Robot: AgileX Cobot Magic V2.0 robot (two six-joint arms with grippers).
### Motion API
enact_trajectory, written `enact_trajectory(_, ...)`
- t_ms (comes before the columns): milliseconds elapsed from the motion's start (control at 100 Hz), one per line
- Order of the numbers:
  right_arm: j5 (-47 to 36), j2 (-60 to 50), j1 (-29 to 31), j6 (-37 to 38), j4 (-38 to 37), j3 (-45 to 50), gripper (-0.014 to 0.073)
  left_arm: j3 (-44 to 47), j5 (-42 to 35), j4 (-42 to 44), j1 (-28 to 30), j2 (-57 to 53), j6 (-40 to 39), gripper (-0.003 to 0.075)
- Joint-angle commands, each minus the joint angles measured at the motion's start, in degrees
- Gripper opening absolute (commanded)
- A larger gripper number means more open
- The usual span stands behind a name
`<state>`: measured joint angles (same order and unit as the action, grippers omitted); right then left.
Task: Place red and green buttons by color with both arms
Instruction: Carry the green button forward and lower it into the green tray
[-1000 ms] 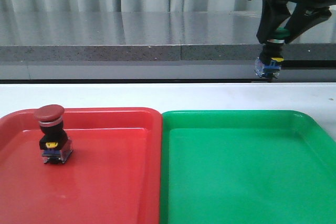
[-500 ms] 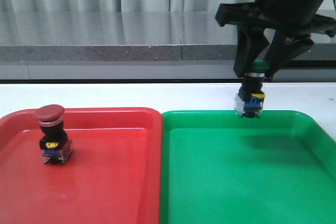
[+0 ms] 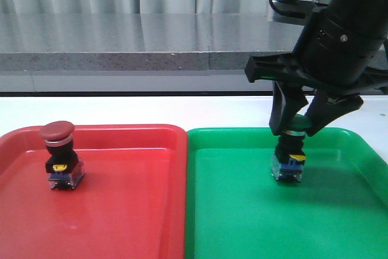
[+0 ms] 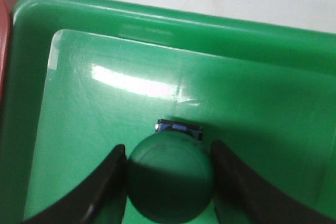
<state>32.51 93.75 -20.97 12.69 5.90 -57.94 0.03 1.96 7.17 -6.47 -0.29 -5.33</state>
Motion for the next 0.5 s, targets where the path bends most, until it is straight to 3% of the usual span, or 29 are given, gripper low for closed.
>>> enact_trajectory(0,-3.22,-2.62,-0.03,0.23,-0.3,-1.12,0.0234,2.42,-4.87,-0.05,0.09,-1.75,-0.36,-0.0019)
enact_trajectory(490,-3.87,-1.03,-0.03,0.23,-0.3,-1.12,0.0234,2.42,-4.87,-0.05,0.09,-1.75,-0.36,-0.0019)
